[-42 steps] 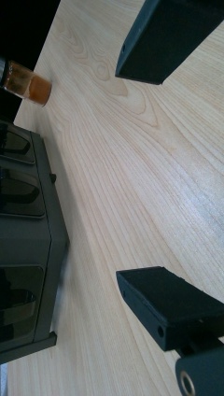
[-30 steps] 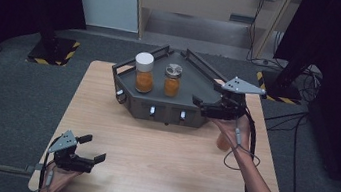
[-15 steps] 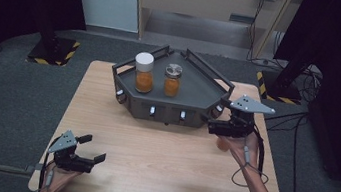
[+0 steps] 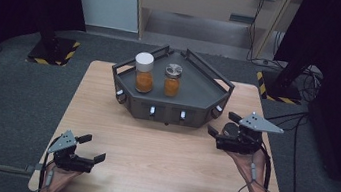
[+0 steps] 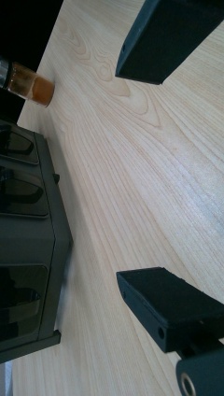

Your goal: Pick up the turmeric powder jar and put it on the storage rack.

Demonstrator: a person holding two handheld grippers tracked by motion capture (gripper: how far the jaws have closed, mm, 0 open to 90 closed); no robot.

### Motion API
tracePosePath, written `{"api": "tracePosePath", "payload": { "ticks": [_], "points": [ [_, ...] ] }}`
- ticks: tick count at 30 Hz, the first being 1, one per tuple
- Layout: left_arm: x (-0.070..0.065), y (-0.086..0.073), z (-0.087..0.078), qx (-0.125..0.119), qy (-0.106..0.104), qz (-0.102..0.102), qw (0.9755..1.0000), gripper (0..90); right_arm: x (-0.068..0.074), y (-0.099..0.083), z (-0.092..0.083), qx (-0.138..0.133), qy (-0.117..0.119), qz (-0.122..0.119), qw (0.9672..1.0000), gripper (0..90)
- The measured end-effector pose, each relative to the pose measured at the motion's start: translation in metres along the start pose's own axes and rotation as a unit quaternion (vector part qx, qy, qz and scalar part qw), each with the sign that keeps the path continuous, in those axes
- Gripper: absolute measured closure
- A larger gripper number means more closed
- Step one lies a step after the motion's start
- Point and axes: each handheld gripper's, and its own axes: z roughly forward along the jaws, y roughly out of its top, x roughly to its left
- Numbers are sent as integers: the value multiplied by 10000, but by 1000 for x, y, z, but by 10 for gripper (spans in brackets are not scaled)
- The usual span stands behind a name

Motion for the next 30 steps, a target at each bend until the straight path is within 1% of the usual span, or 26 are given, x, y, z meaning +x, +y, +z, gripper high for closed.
{"api": "tracePosePath", "payload": {
  "ticks": [3, 8, 14, 17, 22, 30],
  "points": [
    [0, 0, 0, 0, -4, 3, 10000, 31, -1, -9, -4, 7, -33, 59, 10000, 123],
    [0, 0, 0, -6, -10, 2, 10000, 31, -3, -23, -12, -2, -62, 238, 9997, 123],
    [0, 0, 0, 3, -17, 2, 10000, 31, -3, -39, -22, -10, -181, 350, 9992, 123],
    [0, 0, 0, -2, -20, 2, 10000, 31, -4, -46, -26, -12, -200, 424, 9989, 123],
    [0, 0, 0, 0, -23, 0, 10000, 31, -1, -60, -33, 15, -285, 471, 9985, 124],
    [0, 0, 0, -3, -25, 6, 10000, 31, 6, -78, -42, 42, -393, 434, 9983, 126]
  ]
}}
